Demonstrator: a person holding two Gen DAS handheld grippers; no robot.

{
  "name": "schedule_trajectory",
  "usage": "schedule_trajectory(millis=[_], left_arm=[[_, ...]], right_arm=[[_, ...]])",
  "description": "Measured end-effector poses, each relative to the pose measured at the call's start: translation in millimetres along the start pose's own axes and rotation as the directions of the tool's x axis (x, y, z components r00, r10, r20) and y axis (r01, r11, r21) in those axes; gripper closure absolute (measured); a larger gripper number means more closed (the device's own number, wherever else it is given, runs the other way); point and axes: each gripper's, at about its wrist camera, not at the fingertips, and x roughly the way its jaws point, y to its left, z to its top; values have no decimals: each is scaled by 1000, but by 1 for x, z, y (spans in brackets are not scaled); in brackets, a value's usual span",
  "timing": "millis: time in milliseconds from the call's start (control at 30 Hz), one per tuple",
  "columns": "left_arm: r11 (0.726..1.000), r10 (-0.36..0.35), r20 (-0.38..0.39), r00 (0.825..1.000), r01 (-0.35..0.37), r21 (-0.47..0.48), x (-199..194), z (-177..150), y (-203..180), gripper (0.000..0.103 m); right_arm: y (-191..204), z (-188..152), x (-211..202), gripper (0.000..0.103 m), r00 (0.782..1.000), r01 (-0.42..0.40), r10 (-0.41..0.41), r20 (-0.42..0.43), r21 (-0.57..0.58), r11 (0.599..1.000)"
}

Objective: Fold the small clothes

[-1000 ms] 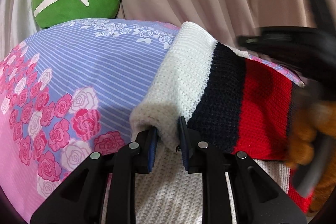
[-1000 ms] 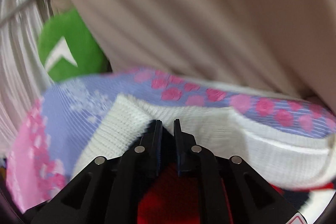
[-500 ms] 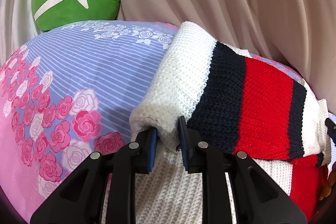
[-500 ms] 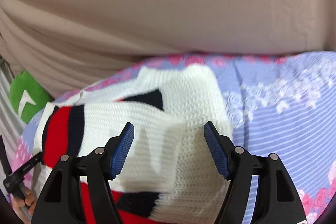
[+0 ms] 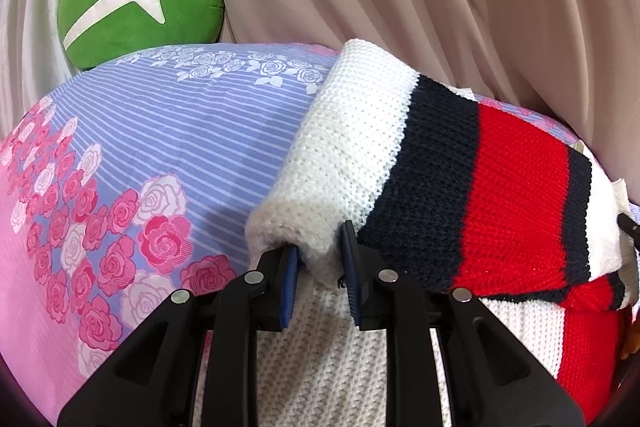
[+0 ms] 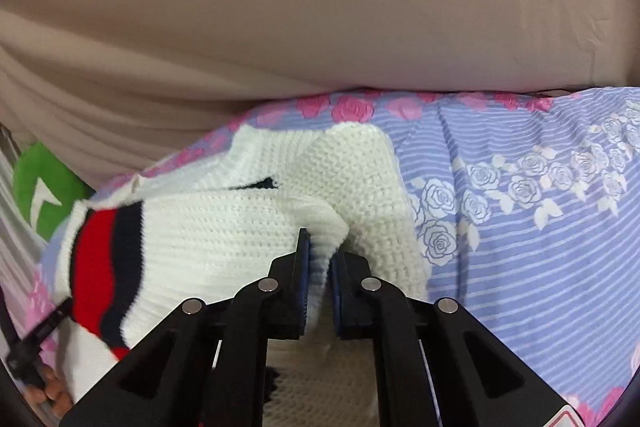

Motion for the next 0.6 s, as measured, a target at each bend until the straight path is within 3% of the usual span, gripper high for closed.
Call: schedule_trajectory(millis=[67,133,233,267,333,433,600], left_arm=[[1000,-1,9,1000,1,11,-4,-2,0,81],[1000,-23,33,999,22,16,-16,-9,2,77],[999,-36,55,998,34,32,-48,-31,16,56],[998,-48,54,997,46,43,-58,-40,22,54],[994,-76,29,997,74,82,-86,-63,40,52],[986,-135,-25,991,137,92,-121,-98,68,37],[964,-264,-119,957,266,5,-165,-162,110,37]], right_arm=[[7,-10,-24,82,999,15,-15,36,-16,1000],[5,-30,-58,81,999,0,2,54,-31,1000],[1,-85,-115,67,999,-25,27,27,-60,998],[-2,-101,-130,63,999,-31,32,17,-71,997],[-17,-149,-176,54,999,-39,39,0,-80,996],[-40,-207,-223,49,998,-48,47,-34,-28,998],[-71,-291,-267,48,994,-85,92,-59,112,990]])
